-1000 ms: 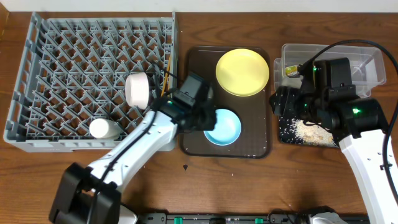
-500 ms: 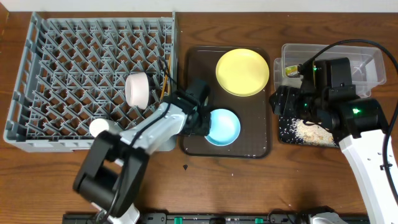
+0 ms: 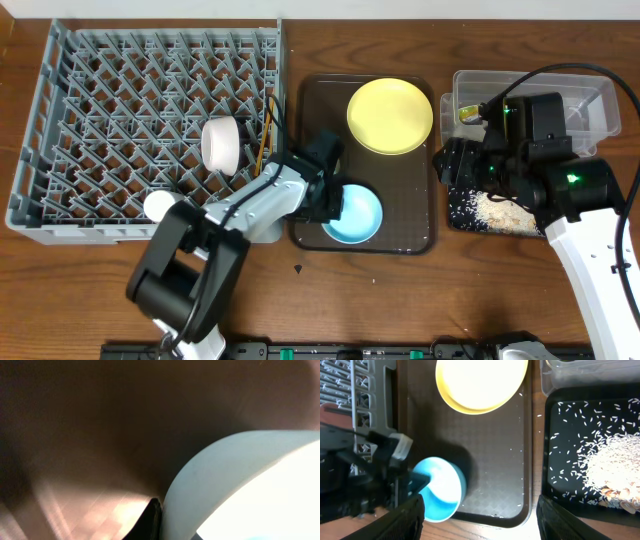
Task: Sort waste into correct bins and load items into the dishwasher
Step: 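Lift the blue bowl and carry it left into the rack, then stand the blue bowl upright in the rack slots and release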
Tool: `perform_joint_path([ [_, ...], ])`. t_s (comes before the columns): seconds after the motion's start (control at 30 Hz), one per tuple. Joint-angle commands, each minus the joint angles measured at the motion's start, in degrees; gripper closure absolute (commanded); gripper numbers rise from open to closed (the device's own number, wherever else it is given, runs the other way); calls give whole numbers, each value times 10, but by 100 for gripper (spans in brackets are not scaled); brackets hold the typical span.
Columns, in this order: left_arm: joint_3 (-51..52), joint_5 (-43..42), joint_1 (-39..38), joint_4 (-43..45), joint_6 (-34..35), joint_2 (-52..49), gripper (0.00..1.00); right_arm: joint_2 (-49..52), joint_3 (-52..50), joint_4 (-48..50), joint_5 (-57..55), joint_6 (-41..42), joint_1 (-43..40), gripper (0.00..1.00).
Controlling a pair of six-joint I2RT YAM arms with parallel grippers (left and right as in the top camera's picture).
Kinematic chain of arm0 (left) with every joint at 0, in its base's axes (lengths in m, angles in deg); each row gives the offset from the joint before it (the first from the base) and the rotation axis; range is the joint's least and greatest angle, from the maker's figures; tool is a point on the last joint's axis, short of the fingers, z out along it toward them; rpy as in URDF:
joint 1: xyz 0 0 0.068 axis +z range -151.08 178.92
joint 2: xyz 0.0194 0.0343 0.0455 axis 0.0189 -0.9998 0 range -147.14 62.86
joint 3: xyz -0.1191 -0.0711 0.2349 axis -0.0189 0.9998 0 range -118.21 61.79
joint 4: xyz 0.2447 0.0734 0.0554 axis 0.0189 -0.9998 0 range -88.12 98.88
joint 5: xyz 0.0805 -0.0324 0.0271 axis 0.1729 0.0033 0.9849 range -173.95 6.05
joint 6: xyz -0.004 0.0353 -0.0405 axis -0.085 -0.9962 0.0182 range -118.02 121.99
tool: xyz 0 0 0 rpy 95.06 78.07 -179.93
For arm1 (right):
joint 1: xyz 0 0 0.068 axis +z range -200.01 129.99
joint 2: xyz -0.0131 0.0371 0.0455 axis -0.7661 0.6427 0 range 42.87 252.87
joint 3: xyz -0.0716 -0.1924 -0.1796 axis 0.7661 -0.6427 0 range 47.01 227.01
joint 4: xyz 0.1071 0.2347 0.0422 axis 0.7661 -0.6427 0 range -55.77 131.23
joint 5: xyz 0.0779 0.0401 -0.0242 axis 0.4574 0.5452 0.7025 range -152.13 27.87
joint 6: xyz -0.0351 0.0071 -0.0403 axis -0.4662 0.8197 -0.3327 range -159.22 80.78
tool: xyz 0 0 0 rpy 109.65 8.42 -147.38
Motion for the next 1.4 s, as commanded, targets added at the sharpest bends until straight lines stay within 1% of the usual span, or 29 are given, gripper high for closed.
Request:
perform_joint_path([
  [0.0, -59, 110, 17, -61, -5, 91, 93, -3, 5, 1, 3, 5, -2, 30],
  [0.1, -85, 251, 27, -117, -6, 150, 93, -3, 5, 1, 3, 5, -2, 30],
  [0.13, -89, 316, 29, -131, -10, 175, 93, -3, 5, 1, 3, 5, -2, 30],
  [0.17, -90, 399, 33, -141, -21, 204, 93, -3, 5, 2, 3, 5, -2, 30],
  [0.27, -89, 587, 38, -152, -51, 243, 93, -3, 5, 4, 3, 5, -2, 30],
  [0.37, -89, 758, 45, -147, -90, 250, 93, -3, 5, 8, 3, 5, -2, 30],
  [0.43, -89, 834, 58, -130, -122, 243, 93, -3, 5, 10, 3, 5, -2, 30],
  [0.5, -89, 876, 80, -98, -173, 230, 93, -3, 5, 10, 3, 5, -2, 30],
  [0.63, -89, 888, 141, -34, -278, 198, 92, -3, 5, 10, 3, 5, -2, 30],
  [0.67, -89, 888, 156, -27, -287, 191, 93, -3, 5, 10, 3, 5, -2, 30],
  [0.73, -89, 887, 189, -17, -288, 172, 93, -3, 5, 10, 3, 5, -2, 30],
  [1.0, -89, 887, 284, 46, -288, 116, 92, -3, 5, 10, 3, 5, -2, 30],
  [1.17, -89, 872, 313, 52, -288, 82, 93, -3, 5, 10, 3, 5, -2, 30],
  [1.37, -89, 872, 314, 73, -291, 41, 93, -3, 5, 11, 3, 5, -2, 29],
])
